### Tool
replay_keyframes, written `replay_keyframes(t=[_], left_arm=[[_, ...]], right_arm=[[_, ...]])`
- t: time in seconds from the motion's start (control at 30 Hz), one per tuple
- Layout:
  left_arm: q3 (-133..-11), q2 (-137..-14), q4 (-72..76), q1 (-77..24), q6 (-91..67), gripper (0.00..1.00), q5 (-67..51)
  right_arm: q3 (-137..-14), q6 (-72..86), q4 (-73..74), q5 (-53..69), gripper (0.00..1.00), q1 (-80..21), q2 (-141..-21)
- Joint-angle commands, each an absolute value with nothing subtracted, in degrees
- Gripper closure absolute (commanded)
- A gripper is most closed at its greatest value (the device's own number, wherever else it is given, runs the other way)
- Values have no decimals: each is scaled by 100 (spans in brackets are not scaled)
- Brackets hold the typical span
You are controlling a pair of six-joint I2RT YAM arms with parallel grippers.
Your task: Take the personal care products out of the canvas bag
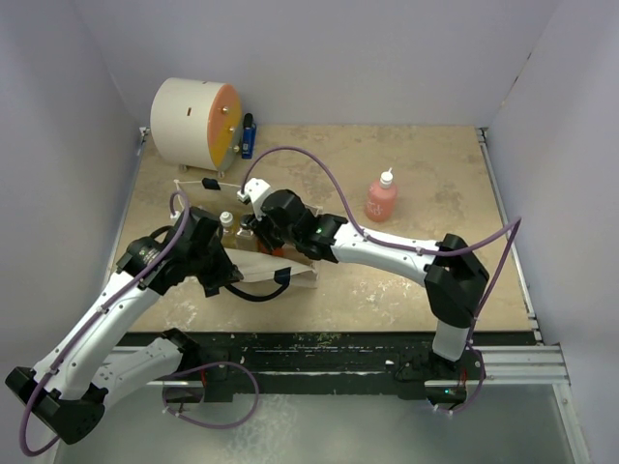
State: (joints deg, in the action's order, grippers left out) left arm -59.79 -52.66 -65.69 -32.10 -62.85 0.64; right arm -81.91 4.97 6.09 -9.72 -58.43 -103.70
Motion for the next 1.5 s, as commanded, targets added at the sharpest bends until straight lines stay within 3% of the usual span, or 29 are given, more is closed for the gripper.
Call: replay_keyframes(t=[0.0,0.3,0.43,0.53,0.63,0.87,0.93,1.07,1.33,1.47], left_arm=[[-6141,-5177,-6722,-3195,-6196,89,35],[-6248,-5177,-6794,-3194,-6215,90,88],[-6278,-5204,-6788,-3189,-6229,92,87],[-6268,-5207,-6756,-3189,-6240,92,88],[-6267,-5210,-6717,-3195,-6242,92,59],[-6310,-5156,-6706,-3192,-6288,90,35],[-6311,-5124,-6683,-3194,-6315,87,21],[-6276,-5069,-6613,-3193,-6313,77,-38],[-6284,-4961,-6609,-3198,-6279,28,-199],[-6306,-4772,-6565,-3197,-6248,15,-272]], right_arm=[[-7906,458,181,-1006,55,-5836,-10219],[-7717,389,101,-1117,56,-5821,-10233],[-7584,466,46,-1127,44,-5820,-10122],[-7508,507,-16,-1095,42,-5816,-10115],[-7450,555,-89,-1037,54,-5803,-10123],[-7600,738,17,-965,97,-5805,-9876],[-7660,833,18,-1071,100,-5807,-9752],[-8122,1090,352,-1161,100,-5806,-9686],[-9220,1736,1373,-1634,100,-5809,-9392],[-9859,2125,2220,-1787,100,-5810,-9305]])
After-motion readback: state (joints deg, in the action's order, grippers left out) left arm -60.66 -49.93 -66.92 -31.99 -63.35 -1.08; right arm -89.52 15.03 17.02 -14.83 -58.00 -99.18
